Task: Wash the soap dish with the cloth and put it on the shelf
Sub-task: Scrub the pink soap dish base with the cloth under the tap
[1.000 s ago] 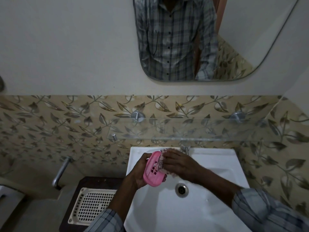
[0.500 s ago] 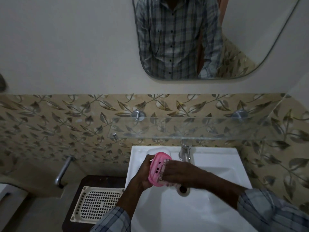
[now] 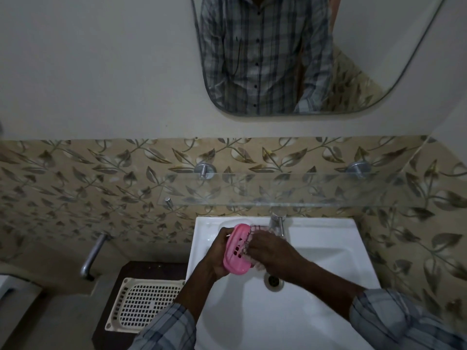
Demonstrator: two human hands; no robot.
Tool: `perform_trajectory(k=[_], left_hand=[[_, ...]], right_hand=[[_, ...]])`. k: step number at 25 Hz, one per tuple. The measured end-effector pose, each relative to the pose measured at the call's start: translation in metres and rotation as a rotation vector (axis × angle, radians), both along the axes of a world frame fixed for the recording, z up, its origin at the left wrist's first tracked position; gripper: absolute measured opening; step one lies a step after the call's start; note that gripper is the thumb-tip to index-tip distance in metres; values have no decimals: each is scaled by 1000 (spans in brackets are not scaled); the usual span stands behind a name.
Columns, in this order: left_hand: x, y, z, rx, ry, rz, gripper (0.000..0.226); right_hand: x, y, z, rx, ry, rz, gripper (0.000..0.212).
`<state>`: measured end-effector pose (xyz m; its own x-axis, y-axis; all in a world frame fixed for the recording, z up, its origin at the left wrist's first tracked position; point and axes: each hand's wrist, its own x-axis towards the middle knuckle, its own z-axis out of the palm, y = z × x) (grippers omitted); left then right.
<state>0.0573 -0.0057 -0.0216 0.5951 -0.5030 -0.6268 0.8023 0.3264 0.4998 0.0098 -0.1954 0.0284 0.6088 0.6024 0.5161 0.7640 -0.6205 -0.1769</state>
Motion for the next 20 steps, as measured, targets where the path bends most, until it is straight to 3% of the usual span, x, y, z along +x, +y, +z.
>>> perform_trajectory(k=[2, 5, 6, 10, 14, 17, 18, 20], left_hand=[[0, -7, -1, 40, -26, 99, 47], [-10, -17, -14, -6, -15, 220, 58], [-13, -18, -14, -55, 2, 250, 62], [-11, -21, -6, -105, -12, 259, 55], [-20, -23, -5, -121, 2, 330, 70], [-14, -15, 2, -12, -19, 269, 58], [-12, -15, 4, 17, -40, 268, 54], [-13, -17, 7, 38, -71, 298, 57]], right_hand=[[-24, 28, -21, 68, 70, -158, 47], [-40, 55, -30, 182, 532, -488, 25], [-39, 54, -26, 156, 576, -501, 26], [-35, 48, -11, -102, 367, -416, 29], [-37, 63, -9, 81, 604, -517, 36], [-34, 46, 0, -155, 365, -374, 27], [-33, 46, -4, -192, 379, -394, 26], [-38, 57, -5, -34, 515, -480, 31]])
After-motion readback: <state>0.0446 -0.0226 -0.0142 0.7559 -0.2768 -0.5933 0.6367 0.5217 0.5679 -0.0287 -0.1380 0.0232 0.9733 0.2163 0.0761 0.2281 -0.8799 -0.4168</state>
